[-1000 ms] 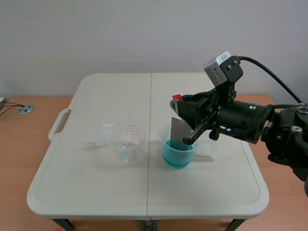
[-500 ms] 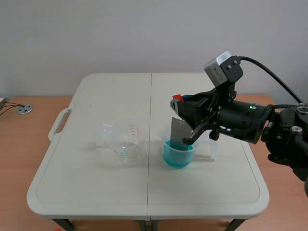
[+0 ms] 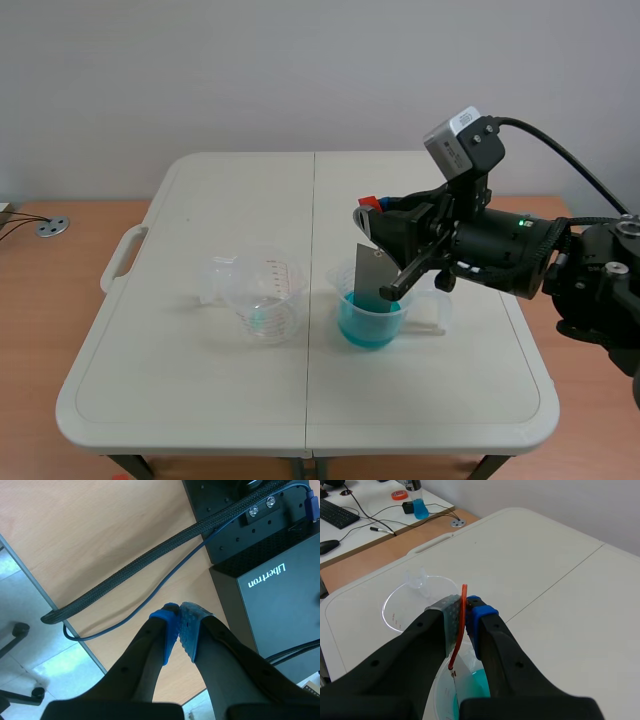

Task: Hold the metal plate by the orange handle, dip it into the blue solution, take it out and point at it, then put the plate back in the beaker on the left.
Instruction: 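Hold the plate still in the solution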

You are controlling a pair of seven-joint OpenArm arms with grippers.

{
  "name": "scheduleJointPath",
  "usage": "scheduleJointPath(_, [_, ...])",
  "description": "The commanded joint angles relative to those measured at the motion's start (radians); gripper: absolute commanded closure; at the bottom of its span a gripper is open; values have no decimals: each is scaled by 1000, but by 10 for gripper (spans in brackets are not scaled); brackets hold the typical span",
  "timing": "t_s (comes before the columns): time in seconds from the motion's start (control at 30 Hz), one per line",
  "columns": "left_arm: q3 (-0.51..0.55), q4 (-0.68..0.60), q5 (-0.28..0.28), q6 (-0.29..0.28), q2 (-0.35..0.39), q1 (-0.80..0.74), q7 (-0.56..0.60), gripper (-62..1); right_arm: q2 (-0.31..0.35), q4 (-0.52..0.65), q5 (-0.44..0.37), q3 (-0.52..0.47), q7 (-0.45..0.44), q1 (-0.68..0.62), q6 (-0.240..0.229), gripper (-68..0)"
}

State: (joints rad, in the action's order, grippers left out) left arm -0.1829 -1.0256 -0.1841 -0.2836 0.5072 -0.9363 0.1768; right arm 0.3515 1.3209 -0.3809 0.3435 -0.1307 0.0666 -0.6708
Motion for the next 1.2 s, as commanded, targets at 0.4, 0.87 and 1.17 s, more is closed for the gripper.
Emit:
scheduleJointPath(0.4, [2,-13,-6,-3,6,-13,6,-30,3,6,-3,-2,-8,17,-4,-13])
scheduleJointPath(0.87, [2,-13,-6,-3,6,-13,6,-30,3,6,-4,-4,-19,19,-4,-13])
scheduleJointPath(1.17, [2,-13,-6,-3,6,-13,6,-30,3,11,-4,-15,-40,19,-9,-13])
